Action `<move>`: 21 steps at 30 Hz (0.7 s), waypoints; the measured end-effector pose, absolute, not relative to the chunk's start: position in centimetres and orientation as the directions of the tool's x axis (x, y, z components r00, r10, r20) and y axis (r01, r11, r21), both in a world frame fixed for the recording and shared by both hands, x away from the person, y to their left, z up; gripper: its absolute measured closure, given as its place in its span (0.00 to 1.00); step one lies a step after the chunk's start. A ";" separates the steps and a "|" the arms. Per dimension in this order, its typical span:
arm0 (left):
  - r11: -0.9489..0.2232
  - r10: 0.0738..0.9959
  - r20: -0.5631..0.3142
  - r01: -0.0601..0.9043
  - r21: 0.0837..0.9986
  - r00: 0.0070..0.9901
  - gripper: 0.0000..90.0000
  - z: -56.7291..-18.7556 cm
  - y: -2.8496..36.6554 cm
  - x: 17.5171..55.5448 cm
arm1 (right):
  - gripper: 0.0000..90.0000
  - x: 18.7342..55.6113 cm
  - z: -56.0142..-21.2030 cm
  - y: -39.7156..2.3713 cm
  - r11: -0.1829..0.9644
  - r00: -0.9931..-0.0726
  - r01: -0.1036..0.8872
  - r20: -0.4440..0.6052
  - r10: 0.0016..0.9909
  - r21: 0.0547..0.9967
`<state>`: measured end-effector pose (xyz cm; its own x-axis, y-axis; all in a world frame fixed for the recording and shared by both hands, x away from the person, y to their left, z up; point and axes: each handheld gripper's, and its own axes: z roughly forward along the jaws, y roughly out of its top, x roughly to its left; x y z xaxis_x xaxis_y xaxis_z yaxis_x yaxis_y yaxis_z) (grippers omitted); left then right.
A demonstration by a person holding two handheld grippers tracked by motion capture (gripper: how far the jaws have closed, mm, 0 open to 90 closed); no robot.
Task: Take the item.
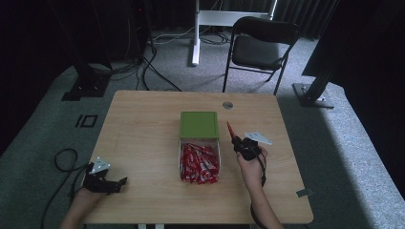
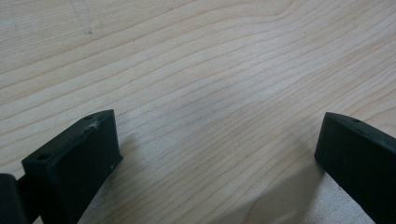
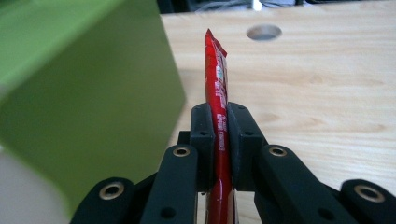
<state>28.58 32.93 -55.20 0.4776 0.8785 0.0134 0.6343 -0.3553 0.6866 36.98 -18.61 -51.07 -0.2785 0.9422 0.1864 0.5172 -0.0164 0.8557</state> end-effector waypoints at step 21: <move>-0.355 0.878 0.013 0.635 0.687 0.478 0.01 -55.2 32.9 28.6 | 0.91 38.1 -54.5 -18.0 -0.042 -0.212 0.626 0.222 0.952 0.779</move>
